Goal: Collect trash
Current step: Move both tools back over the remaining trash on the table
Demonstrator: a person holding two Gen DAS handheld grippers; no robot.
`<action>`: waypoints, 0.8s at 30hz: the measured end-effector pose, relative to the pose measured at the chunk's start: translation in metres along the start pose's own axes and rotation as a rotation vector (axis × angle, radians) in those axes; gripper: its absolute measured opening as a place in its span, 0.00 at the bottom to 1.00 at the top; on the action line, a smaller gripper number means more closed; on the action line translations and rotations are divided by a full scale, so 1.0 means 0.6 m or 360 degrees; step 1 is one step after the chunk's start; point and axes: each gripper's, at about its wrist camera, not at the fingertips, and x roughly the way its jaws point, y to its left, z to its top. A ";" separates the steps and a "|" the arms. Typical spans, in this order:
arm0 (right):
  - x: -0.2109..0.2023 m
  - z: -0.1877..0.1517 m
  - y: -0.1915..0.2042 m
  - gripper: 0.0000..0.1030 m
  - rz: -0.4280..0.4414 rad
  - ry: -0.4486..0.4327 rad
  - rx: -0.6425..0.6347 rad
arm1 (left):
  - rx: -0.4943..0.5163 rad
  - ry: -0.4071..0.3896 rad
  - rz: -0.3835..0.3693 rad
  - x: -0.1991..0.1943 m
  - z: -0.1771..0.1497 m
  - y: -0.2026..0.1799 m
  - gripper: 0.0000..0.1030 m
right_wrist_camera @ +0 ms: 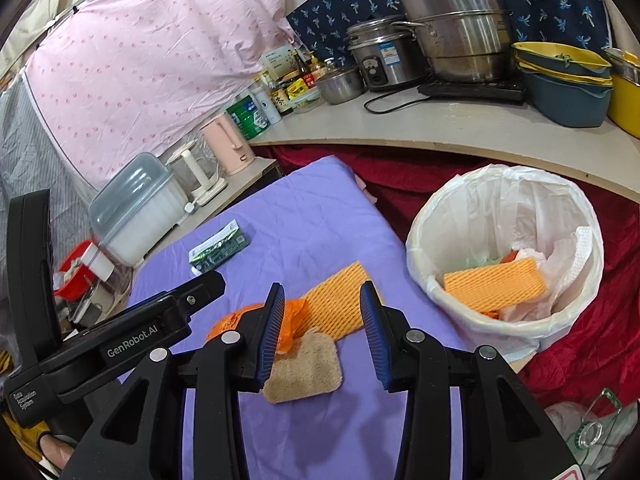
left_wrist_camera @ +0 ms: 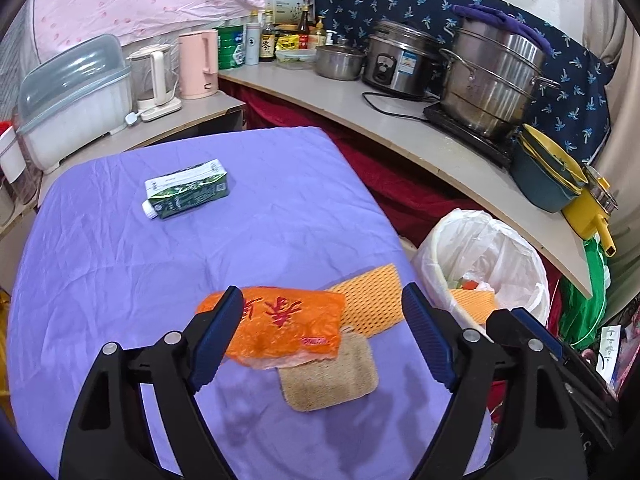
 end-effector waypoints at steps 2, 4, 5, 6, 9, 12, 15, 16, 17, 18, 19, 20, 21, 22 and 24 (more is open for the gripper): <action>0.006 -0.008 0.006 0.38 0.0004 0.0023 -0.0002 | -0.0009 0.0007 0.0013 0.001 -0.005 0.010 0.75; 0.012 -0.015 0.010 0.38 0.0004 0.0042 -0.0007 | -0.0018 0.0013 0.0022 0.001 -0.010 0.017 0.75; 0.014 -0.019 0.013 0.38 0.0003 0.0051 -0.0010 | -0.0021 0.0016 0.0026 0.001 -0.012 0.021 0.75; 0.016 -0.021 0.014 0.38 0.0004 0.0057 -0.0012 | -0.0024 0.0020 0.0030 0.002 -0.014 0.026 0.76; 0.022 -0.030 0.020 0.38 0.0001 0.0079 -0.0023 | -0.0047 0.0033 0.0048 0.004 -0.021 0.044 0.82; 0.034 -0.040 0.020 0.42 -0.0003 0.0108 -0.0024 | -0.0097 0.0070 0.0062 0.013 -0.028 0.066 0.85; 0.051 -0.053 0.017 0.43 -0.0005 0.0153 -0.0017 | -0.0161 0.0118 0.0069 0.025 -0.036 0.090 0.85; 0.058 -0.058 0.015 0.43 -0.0005 0.0171 -0.0015 | -0.0191 0.0140 0.0071 0.031 -0.039 0.100 0.86; 0.064 -0.062 0.014 0.43 -0.0006 0.0186 -0.0013 | -0.0213 0.0157 0.0073 0.036 -0.042 0.106 0.87; 0.071 -0.067 0.013 0.43 -0.0007 0.0206 -0.0008 | -0.0247 0.0182 0.0074 0.044 -0.045 0.117 0.87; 0.078 -0.073 0.011 0.43 -0.0004 0.0227 0.0002 | -0.0282 0.0208 0.0075 0.052 -0.048 0.127 0.87; 0.082 -0.077 0.011 0.43 -0.0002 0.0241 0.0007 | -0.0300 0.0222 0.0074 0.056 -0.050 0.132 0.87; 0.088 -0.082 0.010 0.43 -0.0001 0.0257 0.0009 | -0.0335 0.0249 0.0067 0.066 -0.052 0.142 0.87; 0.095 -0.086 0.009 0.43 -0.0002 0.0271 0.0009 | -0.0354 0.0267 0.0061 0.073 -0.053 0.147 0.87; 0.109 -0.095 0.009 0.43 -0.0003 0.0304 0.0009 | -0.0387 0.0304 0.0062 0.087 -0.055 0.155 0.87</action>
